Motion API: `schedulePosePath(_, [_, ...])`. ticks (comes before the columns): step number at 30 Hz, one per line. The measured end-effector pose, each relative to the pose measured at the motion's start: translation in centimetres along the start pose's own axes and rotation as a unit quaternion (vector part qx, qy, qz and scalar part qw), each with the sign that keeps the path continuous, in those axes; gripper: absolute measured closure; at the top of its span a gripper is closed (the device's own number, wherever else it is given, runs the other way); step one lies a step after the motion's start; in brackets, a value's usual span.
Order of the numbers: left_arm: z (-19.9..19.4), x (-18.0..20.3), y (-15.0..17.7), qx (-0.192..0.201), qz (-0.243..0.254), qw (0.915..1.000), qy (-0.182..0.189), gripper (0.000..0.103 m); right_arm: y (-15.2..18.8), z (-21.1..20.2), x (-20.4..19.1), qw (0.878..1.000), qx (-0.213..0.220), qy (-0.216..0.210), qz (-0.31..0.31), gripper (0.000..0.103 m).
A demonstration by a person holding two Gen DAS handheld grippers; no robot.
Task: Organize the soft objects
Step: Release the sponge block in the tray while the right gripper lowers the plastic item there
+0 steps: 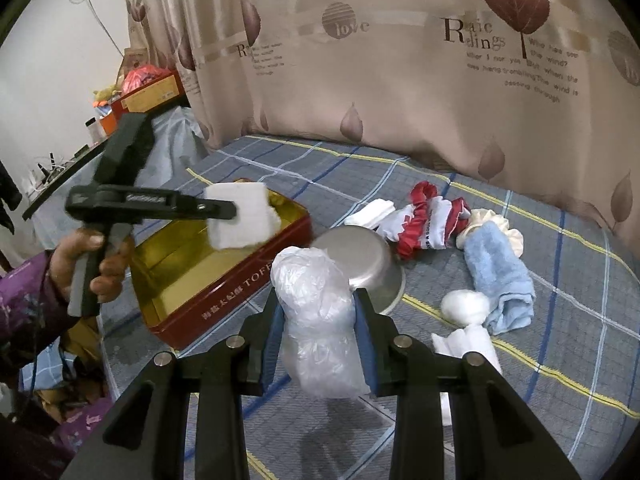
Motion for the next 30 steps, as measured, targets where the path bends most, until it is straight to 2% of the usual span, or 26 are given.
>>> schedulePosePath(5, [2.0, -1.5, -0.2, -0.019, -0.006, 0.9979, -0.062, 0.07, 0.0, 0.0, 0.0, 1.0, 0.002, -0.003, 0.001, 0.072])
schedulePosePath(7, [1.9, -1.9, 0.1, -0.017, -0.011, 0.9982, -0.056, 0.07, 0.0, -0.1, -0.1, 1.0, 0.003, -0.006, 0.002, 0.072])
schedulePosePath(12, [0.4, -1.2, 1.0, 0.003, 0.01, 0.9971, -0.075, 0.067, 0.0, -0.2, -0.4, 1.0, 0.005, -0.009, -0.001, 0.072])
schedulePosePath(15, [-0.2, -0.6, 1.3, 0.008, 0.014, 0.9965, -0.082, 0.059, -0.1, -0.1, -0.4, 1.0, 0.006, -0.012, 0.001, 0.072])
schedulePosePath(16, [-0.4, -0.6, 1.3, 0.007, 0.013, 0.9964, -0.083, 0.053, -0.1, -0.2, -0.6, 1.0, 0.007, -0.012, 0.001, 0.072])
schedulePosePath(19, [-0.6, -0.5, 1.6, -0.001, 0.003, 0.9965, -0.083, 0.052, -0.2, -0.1, -0.9, 1.0, 0.009, -0.014, -0.001, 0.072])
schedulePosePath(21, [-1.2, -0.2, 1.9, 0.007, 0.004, 0.9958, -0.091, 0.052, -0.1, 0.0, -1.1, 1.0, 0.008, -0.015, 0.001, 0.072])
schedulePosePath(23, [-2.3, 0.2, 2.4, 0.022, 0.02, 0.9921, -0.122, 0.051, -0.2, 0.1, -1.4, 1.0, 0.009, -0.019, 0.003, 0.072])
schedulePosePath(25, [-3.4, 0.5, 3.2, 0.039, 0.039, 0.9841, -0.169, 0.05, -0.5, 0.1, -2.1, 1.0, 0.012, -0.025, 0.003, 0.072])
schedulePosePath(26, [-4.2, 0.7, 3.8, 0.048, 0.048, 0.9769, -0.202, 0.049, -0.8, 0.1, -2.7, 0.999, 0.013, -0.03, -0.001, 0.072])
schedulePosePath(28, [-5.2, 0.9, 5.0, 0.055, 0.055, 0.9662, -0.246, 0.047, -1.4, 0.2, -3.9, 0.999, 0.014, -0.039, -0.01, 0.072])
schedulePosePath(30, [-6.6, 1.0, 6.7, 0.066, 0.056, 0.9582, -0.273, 0.047, -2.2, 0.7, -5.5, 0.998, 0.014, -0.052, -0.021, 0.072])
Point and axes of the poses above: each gripper's, at about its wrist camera, not at the fingertips, and z roughly the way its jaws point, x to its right, y to its underside, the point moved 3 cm from there along z, roughly the way its jaws point, and after that the axes turned 5 degrees about -x, right-handed, at the moved point
